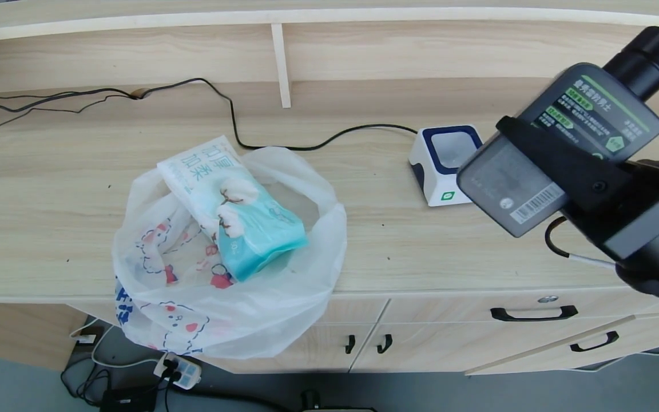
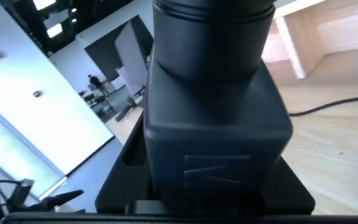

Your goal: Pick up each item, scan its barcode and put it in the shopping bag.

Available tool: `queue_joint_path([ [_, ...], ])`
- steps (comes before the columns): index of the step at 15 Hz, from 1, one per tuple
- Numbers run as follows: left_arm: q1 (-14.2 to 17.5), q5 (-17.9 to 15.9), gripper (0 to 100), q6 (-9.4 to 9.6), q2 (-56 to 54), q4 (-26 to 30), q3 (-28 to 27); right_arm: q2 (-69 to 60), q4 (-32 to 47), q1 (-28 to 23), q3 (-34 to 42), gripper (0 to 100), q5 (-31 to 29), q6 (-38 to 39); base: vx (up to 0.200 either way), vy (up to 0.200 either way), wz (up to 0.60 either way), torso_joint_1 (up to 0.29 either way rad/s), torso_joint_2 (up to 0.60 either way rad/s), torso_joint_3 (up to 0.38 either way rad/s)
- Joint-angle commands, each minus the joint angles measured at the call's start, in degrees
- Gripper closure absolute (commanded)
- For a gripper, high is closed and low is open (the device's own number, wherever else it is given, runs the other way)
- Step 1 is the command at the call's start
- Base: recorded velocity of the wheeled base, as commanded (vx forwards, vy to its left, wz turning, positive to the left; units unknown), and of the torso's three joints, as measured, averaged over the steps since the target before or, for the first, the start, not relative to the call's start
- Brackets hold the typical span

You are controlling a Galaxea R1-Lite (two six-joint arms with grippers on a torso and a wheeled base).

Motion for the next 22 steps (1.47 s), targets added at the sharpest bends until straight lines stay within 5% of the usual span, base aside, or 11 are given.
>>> queue_joint_path([
  [1,0.01,0.02,0,0.01,0.01,-0.03,0.00,-0.27,4.25,7.72,-2.20,100,0.14,0.39,0.000,0.000,0.00,0.000,0.00,0.000],
  [6,0.01,0.02,0,0.28,0.01,-0.12,0.00,2.37,10.93,14.92,-12.83,100,0.23,1.79,0.000,0.000,0.00,0.000,0.00,0.000],
  [22,0.01,0.02,0,0.19,0.01,-0.03,0.00,-0.97,11.19,19.23,-9.40,100,-1.44,2.06,0.000,0.000,0.00,0.000,0.00,0.000],
])
